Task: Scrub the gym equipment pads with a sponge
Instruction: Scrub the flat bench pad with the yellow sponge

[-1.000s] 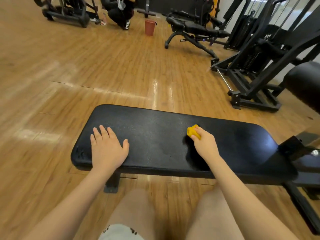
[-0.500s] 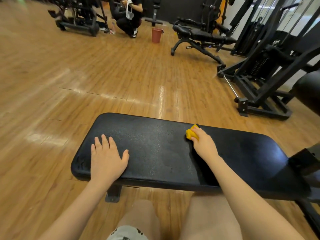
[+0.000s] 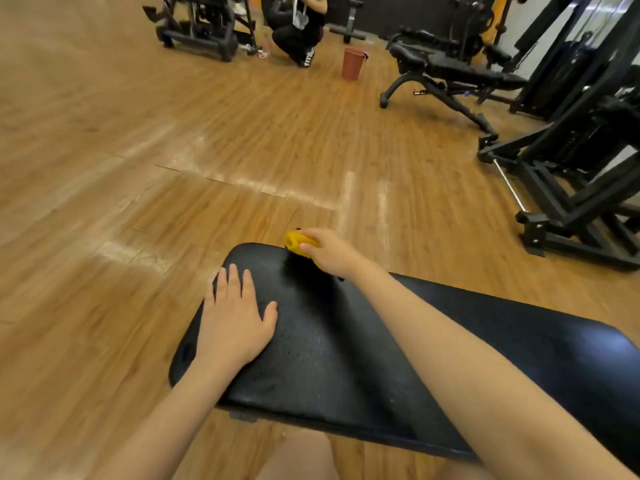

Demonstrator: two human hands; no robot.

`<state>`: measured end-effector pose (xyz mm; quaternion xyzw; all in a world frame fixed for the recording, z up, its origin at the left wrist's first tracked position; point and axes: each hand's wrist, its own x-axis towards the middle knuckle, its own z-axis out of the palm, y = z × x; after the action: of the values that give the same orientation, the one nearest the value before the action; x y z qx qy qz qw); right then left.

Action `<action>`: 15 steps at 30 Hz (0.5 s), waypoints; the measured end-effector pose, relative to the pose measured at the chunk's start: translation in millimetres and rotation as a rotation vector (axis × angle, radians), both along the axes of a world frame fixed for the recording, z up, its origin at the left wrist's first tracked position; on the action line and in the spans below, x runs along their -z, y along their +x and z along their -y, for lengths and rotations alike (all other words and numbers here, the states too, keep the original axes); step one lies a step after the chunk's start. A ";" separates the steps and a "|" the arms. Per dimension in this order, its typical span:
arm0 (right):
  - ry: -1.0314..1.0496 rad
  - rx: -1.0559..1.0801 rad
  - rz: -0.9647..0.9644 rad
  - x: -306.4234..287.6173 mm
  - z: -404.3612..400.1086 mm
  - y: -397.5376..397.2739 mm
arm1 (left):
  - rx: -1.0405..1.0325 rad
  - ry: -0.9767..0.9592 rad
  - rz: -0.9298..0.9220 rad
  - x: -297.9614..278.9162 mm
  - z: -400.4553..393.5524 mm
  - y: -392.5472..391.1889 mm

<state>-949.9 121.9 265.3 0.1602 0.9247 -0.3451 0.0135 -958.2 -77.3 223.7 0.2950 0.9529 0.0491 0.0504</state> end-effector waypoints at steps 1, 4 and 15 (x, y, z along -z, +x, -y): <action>0.028 -0.040 0.020 1.8 5.3 -20.0 | 0.000 0.007 -0.005 0.3 0.4 -0.1; 0.055 -0.112 0.128 10.9 19.5 -66.9 | 0.003 0.029 0.001 0.8 0.1 -2.3; -0.030 -0.098 0.246 10.6 -46.7 -13.4 | 0.013 0.069 0.038 2.1 -1.9 -3.1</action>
<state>-963.3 168.6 254.7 0.1556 0.9175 -0.3356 0.1463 -961.3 -75.5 221.6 0.3016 0.9476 0.0871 0.0588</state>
